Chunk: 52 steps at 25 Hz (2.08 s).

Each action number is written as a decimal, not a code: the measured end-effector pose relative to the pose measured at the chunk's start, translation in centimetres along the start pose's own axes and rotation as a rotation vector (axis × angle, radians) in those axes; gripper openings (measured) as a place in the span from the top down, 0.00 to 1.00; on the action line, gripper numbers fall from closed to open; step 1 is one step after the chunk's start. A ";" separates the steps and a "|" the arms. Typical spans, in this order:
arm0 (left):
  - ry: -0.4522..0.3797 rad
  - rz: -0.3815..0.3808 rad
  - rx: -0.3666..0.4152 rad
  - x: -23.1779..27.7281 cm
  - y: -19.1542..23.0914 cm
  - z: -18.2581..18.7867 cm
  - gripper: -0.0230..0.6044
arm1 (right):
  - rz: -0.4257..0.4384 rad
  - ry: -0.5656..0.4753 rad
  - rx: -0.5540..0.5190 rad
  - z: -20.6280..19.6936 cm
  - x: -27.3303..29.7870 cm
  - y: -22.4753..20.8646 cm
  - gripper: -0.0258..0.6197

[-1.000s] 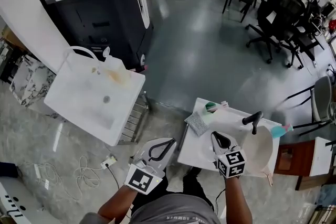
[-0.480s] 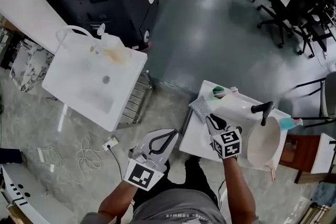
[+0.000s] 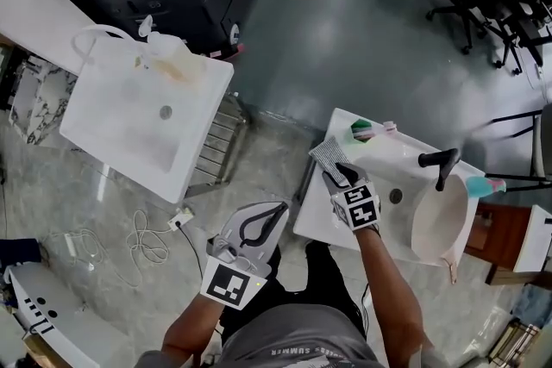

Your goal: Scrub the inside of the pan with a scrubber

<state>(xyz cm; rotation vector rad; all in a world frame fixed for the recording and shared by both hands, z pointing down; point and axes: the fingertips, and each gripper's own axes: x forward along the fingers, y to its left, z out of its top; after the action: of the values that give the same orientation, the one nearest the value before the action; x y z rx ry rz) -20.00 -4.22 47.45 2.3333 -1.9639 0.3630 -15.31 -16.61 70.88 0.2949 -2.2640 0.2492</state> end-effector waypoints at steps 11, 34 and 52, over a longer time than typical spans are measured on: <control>0.028 -0.002 -0.012 0.7 0.0 -1.9 0.96 | -0.045 0.148 -0.115 -3.8 4.8 -0.9 0.70; 0.015 -0.101 0.050 3.6 -3.4 0.5 0.96 | -0.065 -0.059 0.111 -1.3 -3.5 -2.3 0.94; -0.006 -0.334 0.123 12.0 -12.0 5.0 0.96 | -0.258 -0.276 0.386 -6.1 -19.9 -11.2 0.94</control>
<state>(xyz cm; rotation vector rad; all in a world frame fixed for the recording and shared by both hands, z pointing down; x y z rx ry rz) -5.74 -14.64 46.52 2.6784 -1.5517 0.4607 4.93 -23.10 60.60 0.8627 -2.4034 0.5374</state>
